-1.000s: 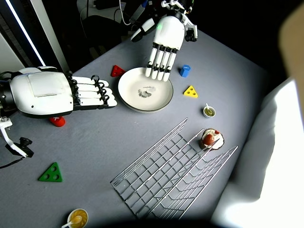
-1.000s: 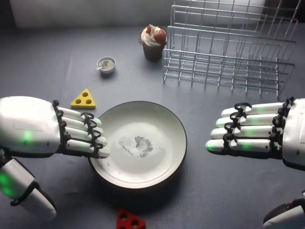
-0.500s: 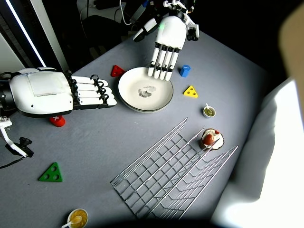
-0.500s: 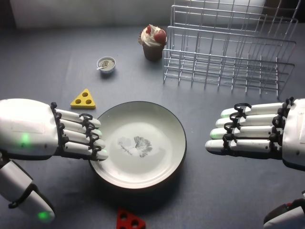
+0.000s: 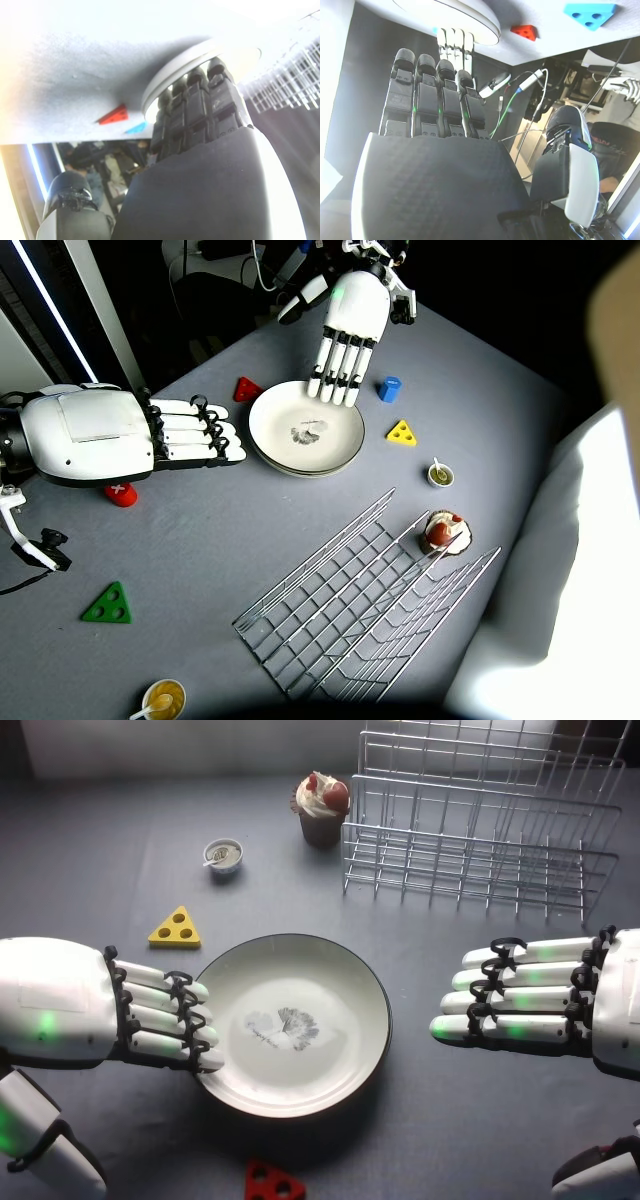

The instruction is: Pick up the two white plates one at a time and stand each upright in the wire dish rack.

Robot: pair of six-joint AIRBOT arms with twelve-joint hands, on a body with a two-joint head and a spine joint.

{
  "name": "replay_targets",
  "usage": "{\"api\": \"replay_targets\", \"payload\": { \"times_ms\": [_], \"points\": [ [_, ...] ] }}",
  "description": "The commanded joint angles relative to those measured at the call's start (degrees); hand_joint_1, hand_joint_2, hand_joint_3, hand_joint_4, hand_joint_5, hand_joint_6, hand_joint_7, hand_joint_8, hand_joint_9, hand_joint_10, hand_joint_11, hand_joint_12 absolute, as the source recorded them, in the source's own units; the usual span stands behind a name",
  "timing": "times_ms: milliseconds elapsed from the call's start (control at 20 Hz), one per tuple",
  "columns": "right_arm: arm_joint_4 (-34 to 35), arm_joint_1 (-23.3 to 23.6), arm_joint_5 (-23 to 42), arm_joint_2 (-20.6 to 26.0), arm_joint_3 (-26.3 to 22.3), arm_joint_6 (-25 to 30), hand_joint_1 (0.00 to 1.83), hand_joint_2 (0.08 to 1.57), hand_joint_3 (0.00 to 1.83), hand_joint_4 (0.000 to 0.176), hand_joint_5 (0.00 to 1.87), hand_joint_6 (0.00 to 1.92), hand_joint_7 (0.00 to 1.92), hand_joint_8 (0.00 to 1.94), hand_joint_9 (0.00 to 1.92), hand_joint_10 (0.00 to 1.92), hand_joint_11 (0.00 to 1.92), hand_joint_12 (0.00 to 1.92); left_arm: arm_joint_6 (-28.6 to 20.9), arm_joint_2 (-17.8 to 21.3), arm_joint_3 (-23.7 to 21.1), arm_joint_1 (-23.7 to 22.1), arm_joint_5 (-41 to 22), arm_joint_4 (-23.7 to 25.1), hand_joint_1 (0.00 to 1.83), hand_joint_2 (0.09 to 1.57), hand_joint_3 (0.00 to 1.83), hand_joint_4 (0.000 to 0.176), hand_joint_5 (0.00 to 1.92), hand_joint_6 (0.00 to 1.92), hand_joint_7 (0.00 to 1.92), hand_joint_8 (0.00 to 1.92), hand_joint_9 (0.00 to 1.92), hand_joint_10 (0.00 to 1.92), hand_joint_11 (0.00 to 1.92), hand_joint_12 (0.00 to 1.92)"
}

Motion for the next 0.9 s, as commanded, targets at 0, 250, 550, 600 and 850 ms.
{"api": "replay_targets", "payload": {
  "times_ms": [0,250,550,600,850],
  "points": [
    [1.8,0.8,6.2,0.0,0.0,-0.1,0.09,0.97,0.00,0.000,0.17,0.01,0.20,0.01,0.20,0.01,0.20,0.02,-0.1,0.4,-0.5,-0.2,-2.4,-2.4,0.00,0.92,0.00,0.000,0.12,0.01,0.15,0.01,0.14,0.01,0.13,0.01],
    [1.7,0.8,6.3,0.0,0.0,-0.2,0.10,0.97,0.00,0.000,0.19,0.01,0.21,0.01,0.21,0.01,0.19,0.01,-0.1,0.3,-2.4,0.8,-0.7,-0.7,0.00,0.93,0.00,0.000,0.10,0.00,0.13,0.00,0.11,0.00,0.10,0.00],
    [1.3,0.8,6.5,0.0,0.0,-0.2,0.12,0.97,0.00,0.000,0.21,0.01,0.23,0.01,0.22,0.01,0.19,0.01,-0.1,-0.1,-2.4,1.9,0.8,-0.4,0.00,0.93,0.00,0.000,0.11,0.00,0.15,0.01,0.14,0.01,0.13,0.01],
    [1.3,0.8,6.6,0.0,0.0,-0.2,0.10,0.97,0.00,0.000,0.20,0.01,0.23,0.01,0.22,0.01,0.20,0.01,-0.1,-0.3,-2.2,2.1,1.2,-0.3,0.00,0.93,0.00,0.000,0.11,0.00,0.15,0.01,0.14,0.01,0.13,0.02],
    [1.3,0.8,6.8,0.0,0.0,-0.4,0.10,0.97,0.00,0.000,0.20,0.01,0.23,0.01,0.22,0.01,0.20,0.01,-0.1,-2.0,-1.8,2.6,3.1,-0.2,0.00,0.93,0.00,0.000,0.12,0.00,0.15,0.00,0.14,0.00,0.13,0.01]
  ]
}}
